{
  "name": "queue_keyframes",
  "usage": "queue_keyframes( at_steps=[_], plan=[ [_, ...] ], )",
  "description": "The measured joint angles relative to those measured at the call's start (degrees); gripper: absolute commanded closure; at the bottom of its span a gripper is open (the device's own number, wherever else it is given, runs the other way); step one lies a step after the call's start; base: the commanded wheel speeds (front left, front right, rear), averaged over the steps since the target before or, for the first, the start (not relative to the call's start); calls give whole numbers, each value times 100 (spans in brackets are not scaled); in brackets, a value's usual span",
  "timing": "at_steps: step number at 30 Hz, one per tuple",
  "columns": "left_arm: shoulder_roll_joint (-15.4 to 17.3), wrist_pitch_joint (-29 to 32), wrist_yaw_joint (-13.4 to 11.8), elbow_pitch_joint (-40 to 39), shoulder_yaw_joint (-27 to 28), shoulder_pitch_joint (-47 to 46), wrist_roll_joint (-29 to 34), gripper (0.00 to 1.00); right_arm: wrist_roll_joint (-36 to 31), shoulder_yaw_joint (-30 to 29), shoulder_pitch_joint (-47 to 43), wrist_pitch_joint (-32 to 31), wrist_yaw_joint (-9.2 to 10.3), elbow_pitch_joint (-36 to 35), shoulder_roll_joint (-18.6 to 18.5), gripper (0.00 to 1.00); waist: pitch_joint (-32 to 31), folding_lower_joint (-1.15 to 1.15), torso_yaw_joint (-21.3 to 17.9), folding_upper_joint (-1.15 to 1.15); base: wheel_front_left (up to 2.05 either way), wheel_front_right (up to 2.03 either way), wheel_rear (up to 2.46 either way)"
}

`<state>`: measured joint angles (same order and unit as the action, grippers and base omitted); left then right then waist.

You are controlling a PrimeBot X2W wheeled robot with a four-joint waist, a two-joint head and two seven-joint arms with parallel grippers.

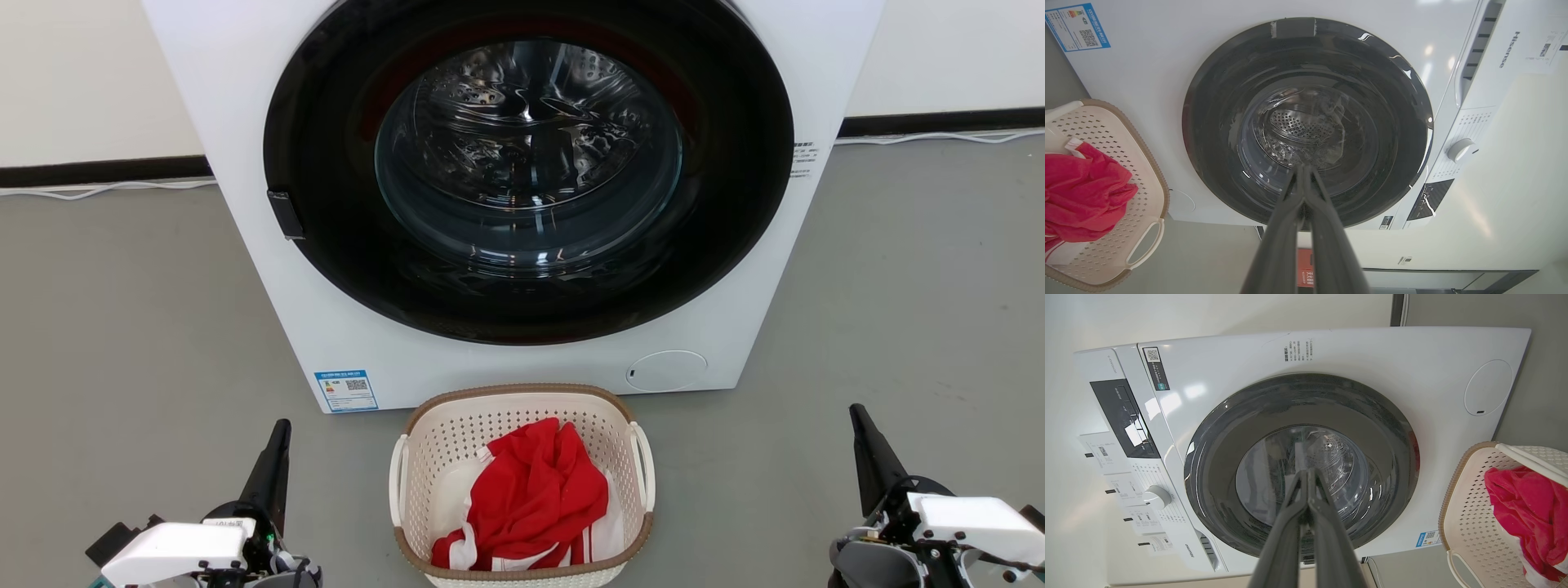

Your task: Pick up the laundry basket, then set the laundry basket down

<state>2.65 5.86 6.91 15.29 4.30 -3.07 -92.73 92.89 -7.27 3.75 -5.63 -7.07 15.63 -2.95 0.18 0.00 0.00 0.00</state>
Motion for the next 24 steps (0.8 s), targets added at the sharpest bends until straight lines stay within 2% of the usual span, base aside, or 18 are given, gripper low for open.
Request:
queue_keyframes(
  at_steps=[24],
  plan=[
    [-14, 1, 0, 0, 18, 0, 0, 100, -9, -10, 0, -23, 0, 0, 4, 100, 0, 0, 0, 0, 0, 0, 0]
  ],
)
